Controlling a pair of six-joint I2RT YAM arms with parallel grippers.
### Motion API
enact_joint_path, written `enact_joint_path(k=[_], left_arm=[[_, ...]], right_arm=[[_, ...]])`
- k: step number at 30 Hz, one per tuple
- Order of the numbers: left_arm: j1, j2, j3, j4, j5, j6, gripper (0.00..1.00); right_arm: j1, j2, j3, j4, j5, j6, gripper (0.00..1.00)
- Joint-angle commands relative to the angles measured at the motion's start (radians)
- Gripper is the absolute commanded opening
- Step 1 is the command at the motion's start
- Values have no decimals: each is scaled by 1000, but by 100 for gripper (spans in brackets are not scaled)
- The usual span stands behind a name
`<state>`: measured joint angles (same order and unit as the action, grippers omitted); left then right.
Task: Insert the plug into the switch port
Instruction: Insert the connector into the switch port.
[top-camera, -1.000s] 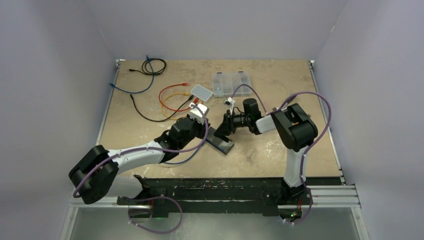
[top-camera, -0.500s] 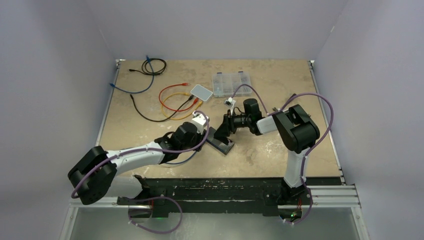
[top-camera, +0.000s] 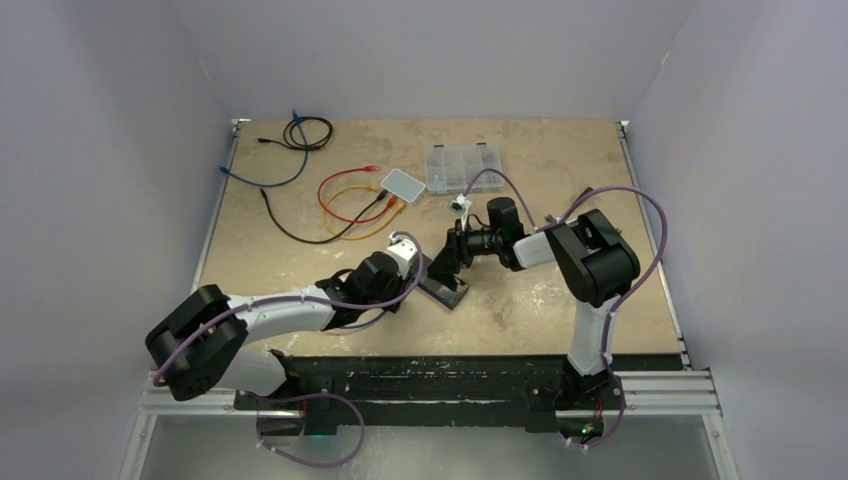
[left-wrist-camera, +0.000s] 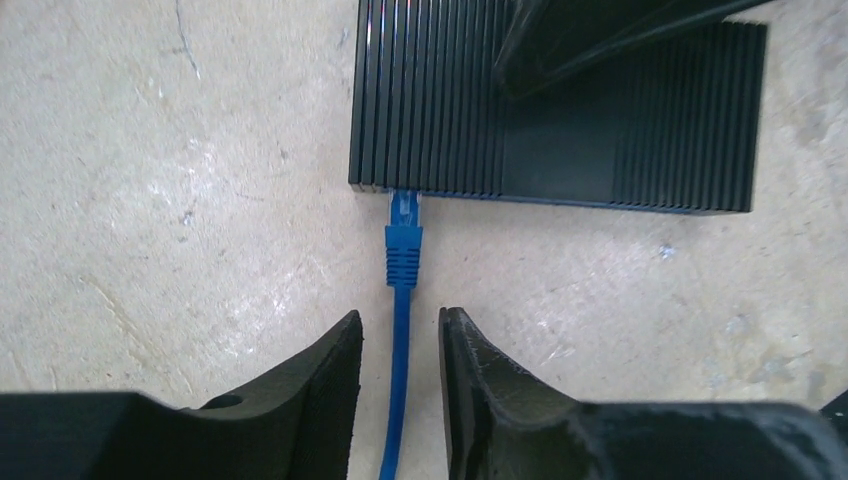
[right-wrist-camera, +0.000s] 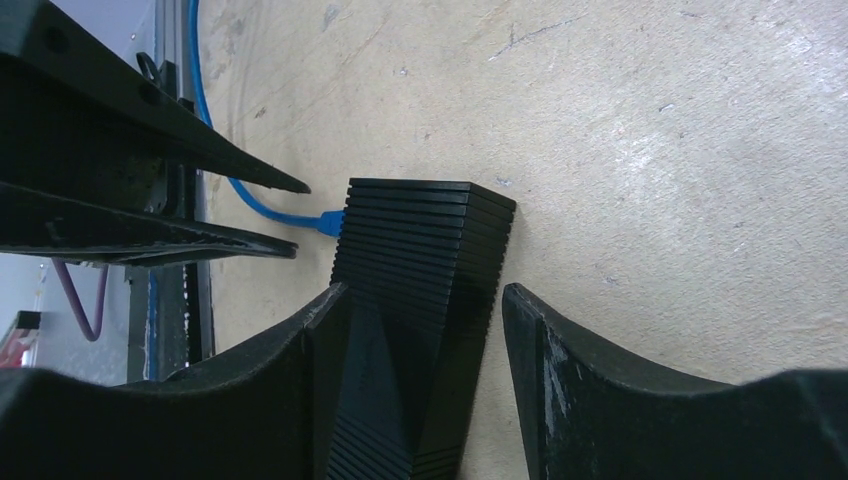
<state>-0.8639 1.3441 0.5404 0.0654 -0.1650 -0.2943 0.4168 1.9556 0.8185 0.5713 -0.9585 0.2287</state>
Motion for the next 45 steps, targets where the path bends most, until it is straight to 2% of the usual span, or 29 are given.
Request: enact_joint_path(k=[1,13,17,28,34,45], left_arm=[[-3,34,-15,42,-15,11,29],[-3,111,-24,104,1,20,0],[-3,100,-12,114,7,25,0],[-3,108,64,176,-25,87,0],[3,104,108,236,-98,130,0],[64,135,140,367,-99,154,0]], right_arm=[[-4,-20,-22,-27,63,-5,61],[-4,-12,-17,-27,52,-9,63],[-5,-5,-9,-28,46,-14,60],[30,46,42,-97,-43,-72,46],[72,78,93,-179,-127,-143,44],[141,129,174,-324,-227,-281,43]])
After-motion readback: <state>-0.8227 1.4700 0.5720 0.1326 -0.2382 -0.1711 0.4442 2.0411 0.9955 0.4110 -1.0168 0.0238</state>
